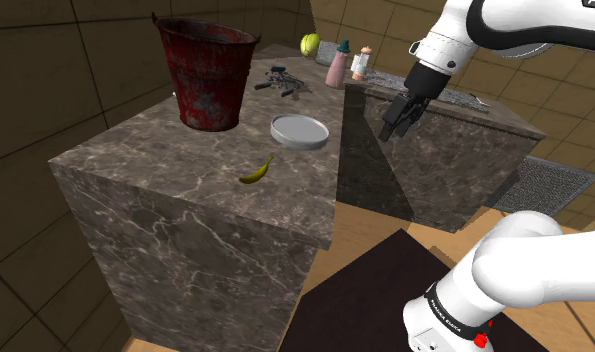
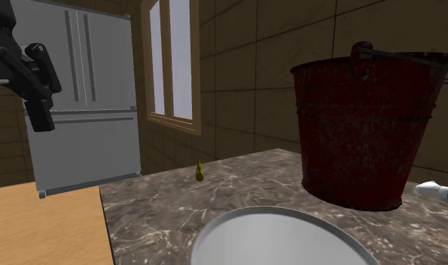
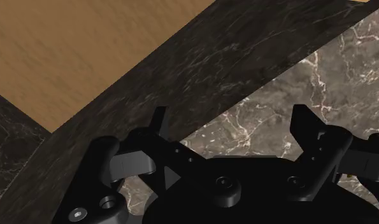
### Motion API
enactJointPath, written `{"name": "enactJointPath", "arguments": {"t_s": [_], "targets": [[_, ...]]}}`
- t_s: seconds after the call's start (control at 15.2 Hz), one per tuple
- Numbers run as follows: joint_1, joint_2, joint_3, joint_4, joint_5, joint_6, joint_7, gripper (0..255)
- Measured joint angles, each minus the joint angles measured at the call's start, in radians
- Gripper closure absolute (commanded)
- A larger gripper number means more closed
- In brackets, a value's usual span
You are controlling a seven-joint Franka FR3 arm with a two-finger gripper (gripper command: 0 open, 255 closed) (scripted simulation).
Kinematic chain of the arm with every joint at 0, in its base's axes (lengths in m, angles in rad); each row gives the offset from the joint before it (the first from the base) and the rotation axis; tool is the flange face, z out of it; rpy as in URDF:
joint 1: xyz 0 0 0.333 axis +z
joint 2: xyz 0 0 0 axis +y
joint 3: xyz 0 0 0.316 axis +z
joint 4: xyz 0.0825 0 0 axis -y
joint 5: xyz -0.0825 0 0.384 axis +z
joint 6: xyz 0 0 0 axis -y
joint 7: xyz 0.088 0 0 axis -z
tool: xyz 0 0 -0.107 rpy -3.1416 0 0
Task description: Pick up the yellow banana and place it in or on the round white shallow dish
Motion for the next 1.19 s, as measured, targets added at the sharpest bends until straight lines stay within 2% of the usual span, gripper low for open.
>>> {"name": "enactJointPath", "arguments": {"t_s": [0.07, 0.2, 0.66, 0.92, 1.19], "targets": [[0.0, 0.0, 0.0, 0.0, 0.0, 0.0, 0.0, 0], [-0.007, -0.007, 0.047, -0.018, 0.025, 0.013, 0.08, 0], [-0.06, 0.036, 0.308, -0.006, 0.153, 0.065, 0.556, 0], [-0.116, 0.129, 0.464, 0.059, 0.201, 0.106, 0.839, 0], [-0.197, 0.255, 0.624, 0.158, 0.211, 0.143, 1.131, 0]]}}
